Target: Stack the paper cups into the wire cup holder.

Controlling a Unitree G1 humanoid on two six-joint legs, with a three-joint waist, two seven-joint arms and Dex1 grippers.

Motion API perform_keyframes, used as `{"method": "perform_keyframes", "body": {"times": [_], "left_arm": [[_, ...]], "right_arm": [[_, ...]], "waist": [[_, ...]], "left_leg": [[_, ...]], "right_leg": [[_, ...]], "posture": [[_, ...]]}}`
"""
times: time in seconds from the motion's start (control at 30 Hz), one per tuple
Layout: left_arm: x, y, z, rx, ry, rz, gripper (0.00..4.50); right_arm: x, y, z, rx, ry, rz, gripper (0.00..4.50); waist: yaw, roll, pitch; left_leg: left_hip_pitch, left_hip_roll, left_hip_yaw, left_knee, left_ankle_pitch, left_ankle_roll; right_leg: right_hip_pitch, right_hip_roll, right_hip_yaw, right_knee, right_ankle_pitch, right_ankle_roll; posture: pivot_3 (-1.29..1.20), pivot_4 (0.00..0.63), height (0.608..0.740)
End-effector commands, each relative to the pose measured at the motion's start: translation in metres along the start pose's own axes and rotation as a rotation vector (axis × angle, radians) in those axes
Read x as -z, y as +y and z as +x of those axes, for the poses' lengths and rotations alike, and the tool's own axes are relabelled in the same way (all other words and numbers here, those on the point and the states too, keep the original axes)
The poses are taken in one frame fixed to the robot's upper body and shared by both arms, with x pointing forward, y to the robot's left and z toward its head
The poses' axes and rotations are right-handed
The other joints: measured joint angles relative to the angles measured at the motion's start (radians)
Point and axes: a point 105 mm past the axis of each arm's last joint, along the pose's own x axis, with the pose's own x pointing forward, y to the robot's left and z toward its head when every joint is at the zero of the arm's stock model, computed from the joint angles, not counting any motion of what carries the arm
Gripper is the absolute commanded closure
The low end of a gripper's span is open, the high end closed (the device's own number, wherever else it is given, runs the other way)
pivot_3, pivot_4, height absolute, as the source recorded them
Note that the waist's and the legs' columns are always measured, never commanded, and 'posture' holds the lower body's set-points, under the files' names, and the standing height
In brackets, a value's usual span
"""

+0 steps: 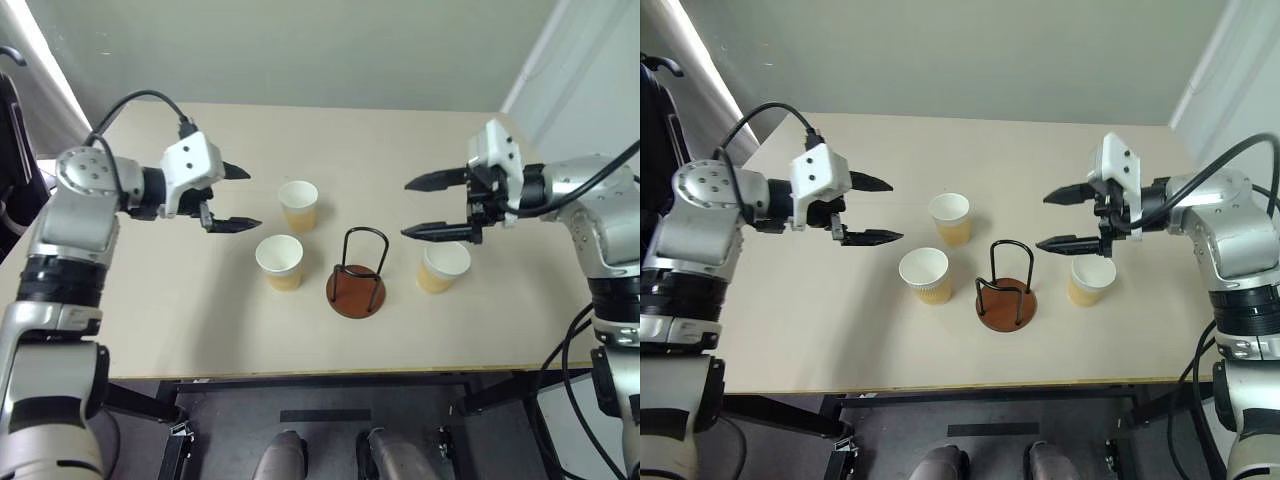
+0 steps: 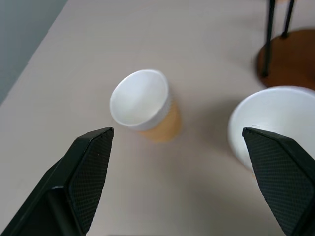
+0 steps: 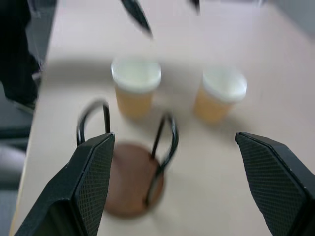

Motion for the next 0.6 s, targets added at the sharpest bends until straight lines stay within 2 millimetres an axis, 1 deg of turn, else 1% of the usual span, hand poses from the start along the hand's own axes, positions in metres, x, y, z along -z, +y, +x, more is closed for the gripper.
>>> {"method": "perform_keyframes", "body": {"times": [0.03, 0.17, 0.27, 0.4, 0.6], "left_arm": [[-0.013, 0.017, 0.007, -0.032, 0.007, 0.112, 0.0], [-0.022, 0.028, 0.019, -0.024, 0.044, 0.212, 0.0], [-0.028, 0.033, 0.026, -0.003, 0.067, 0.259, 0.0], [-0.03, 0.03, 0.034, 0.072, 0.113, 0.322, 0.0], [-0.02, 0.021, 0.041, 0.18, 0.198, 0.402, 0.0]], "right_arm": [[-0.022, 0.001, -0.005, 0.018, -0.062, -0.039, 0.52], [-0.02, 0.003, -0.005, 0.018, -0.051, -0.035, 0.52], [-0.02, 0.002, -0.006, 0.022, -0.045, -0.032, 0.52], [-0.023, 0.004, -0.007, 0.011, -0.042, -0.037, 0.52], [-0.026, 0.007, -0.007, -0.004, -0.042, -0.041, 0.52]], "waist": [[0.004, 0.0, 0.0], [0.008, 0.0, 0.0], [0.006, 0.0, 0.0], [0.005, 0.0, 0.0], [0.003, 0.0, 0.0]], "left_leg": [[-0.001, 0.0, 0.0, 0.0, 0.0, 0.0], [-0.007, 0.0, -0.002, 0.001, -0.001, 0.001], [-0.015, 0.0, -0.002, 0.003, -0.001, 0.002], [-0.018, -0.001, -0.001, 0.002, -0.001, 0.002], [-0.022, -0.001, -0.001, 0.002, -0.001, 0.001]], "right_leg": [[0.0, 0.0, 0.0, -0.001, 0.0, 0.0], [-0.003, 0.0, -0.001, -0.007, 0.002, 0.003], [-0.009, -0.001, -0.001, -0.01, 0.004, 0.007], [-0.012, -0.001, -0.001, -0.013, 0.004, 0.008], [-0.016, -0.001, 0.0, -0.013, 0.004, 0.009]], "posture": [[0.0, 0.15, 0.74], [0.0, 0.15, 0.74], [0.0, 0.15, 0.74], [0.0, 0.15, 0.74], [0.0, 0.15, 0.74]]}}
